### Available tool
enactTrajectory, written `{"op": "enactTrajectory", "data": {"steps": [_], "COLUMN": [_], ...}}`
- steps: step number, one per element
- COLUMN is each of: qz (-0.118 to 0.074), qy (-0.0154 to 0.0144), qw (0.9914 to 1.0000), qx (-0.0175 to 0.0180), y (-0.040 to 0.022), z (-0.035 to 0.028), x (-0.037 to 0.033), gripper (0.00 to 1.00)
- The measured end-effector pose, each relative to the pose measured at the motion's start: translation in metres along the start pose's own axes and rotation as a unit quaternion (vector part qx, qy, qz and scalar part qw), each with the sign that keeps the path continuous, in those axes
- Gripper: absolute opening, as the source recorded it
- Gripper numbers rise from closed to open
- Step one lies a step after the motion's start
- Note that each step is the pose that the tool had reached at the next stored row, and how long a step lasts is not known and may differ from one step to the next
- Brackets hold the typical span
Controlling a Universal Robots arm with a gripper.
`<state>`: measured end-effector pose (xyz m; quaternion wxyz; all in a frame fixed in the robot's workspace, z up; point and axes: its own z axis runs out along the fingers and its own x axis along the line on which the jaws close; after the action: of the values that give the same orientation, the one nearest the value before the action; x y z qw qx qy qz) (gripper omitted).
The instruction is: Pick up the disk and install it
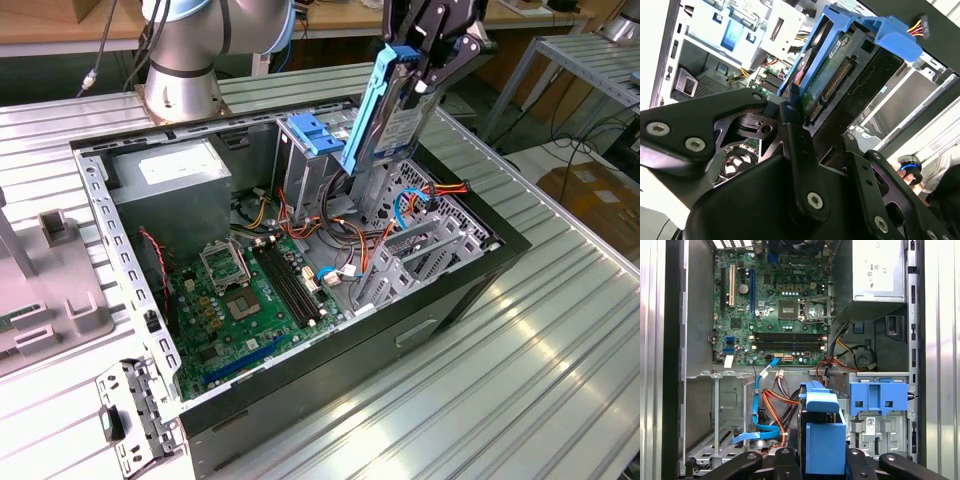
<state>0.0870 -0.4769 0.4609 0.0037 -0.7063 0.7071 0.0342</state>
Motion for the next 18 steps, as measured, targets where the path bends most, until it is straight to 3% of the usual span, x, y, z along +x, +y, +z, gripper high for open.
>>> {"op": "enactTrajectory", "data": {"steps": [18], "qz": [0.0], "qy": [0.0], "qw": [1.0], "qx": [0.0], "y": [0.0], "z": [-0.0008], "x": [0.0152], "gripper": [0.36]}}
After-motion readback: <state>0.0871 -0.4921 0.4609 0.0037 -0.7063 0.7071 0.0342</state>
